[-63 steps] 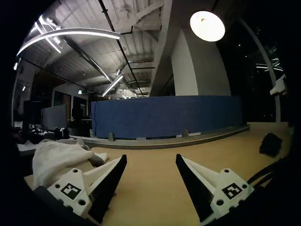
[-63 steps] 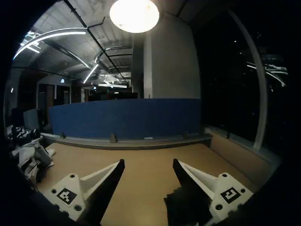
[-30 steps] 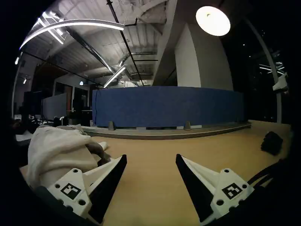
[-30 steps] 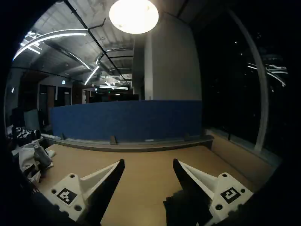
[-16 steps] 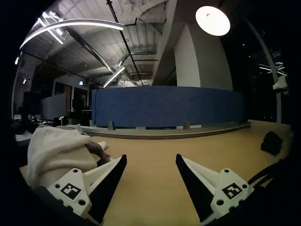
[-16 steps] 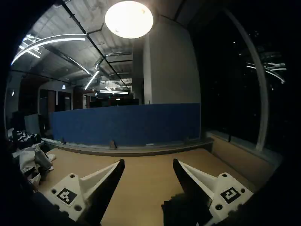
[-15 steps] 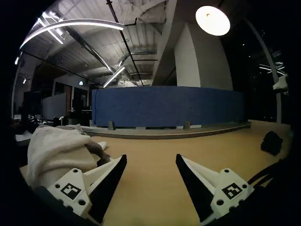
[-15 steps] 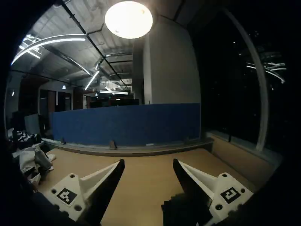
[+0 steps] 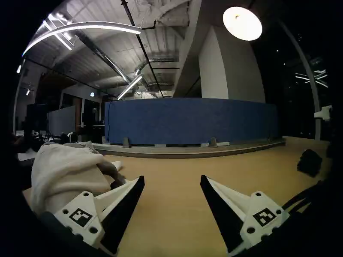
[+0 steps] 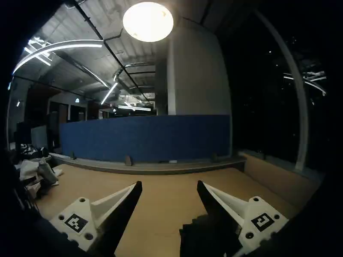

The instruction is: Fold towel

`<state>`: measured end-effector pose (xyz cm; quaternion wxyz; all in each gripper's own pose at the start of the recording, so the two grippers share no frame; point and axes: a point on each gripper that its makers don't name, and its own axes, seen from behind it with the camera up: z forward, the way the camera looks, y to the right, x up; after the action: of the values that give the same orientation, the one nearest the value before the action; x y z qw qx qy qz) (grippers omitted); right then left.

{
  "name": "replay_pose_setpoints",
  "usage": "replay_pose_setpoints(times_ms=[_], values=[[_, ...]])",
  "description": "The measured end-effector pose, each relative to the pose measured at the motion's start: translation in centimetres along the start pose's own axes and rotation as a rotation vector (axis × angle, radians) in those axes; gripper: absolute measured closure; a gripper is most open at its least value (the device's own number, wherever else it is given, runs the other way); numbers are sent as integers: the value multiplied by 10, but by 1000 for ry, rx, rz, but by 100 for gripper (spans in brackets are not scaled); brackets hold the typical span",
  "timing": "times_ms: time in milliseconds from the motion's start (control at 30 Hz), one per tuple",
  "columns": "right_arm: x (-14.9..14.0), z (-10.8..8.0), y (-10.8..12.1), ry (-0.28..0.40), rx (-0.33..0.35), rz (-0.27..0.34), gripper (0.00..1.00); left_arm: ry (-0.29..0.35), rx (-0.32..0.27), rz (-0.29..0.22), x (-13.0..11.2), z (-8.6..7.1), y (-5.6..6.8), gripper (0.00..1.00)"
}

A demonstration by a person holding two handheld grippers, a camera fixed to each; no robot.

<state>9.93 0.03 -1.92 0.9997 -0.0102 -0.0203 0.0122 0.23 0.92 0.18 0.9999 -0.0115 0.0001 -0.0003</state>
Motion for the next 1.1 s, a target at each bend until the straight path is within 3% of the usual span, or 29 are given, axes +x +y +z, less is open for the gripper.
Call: replay_pose_setpoints(times_ms=[500,1100], values=[[-63,8,10,35,-4,6,0,0,0,0,0,0,1,3],[-82,21,14,47,-9,50,0,0,0,0,0,0,0,3]])
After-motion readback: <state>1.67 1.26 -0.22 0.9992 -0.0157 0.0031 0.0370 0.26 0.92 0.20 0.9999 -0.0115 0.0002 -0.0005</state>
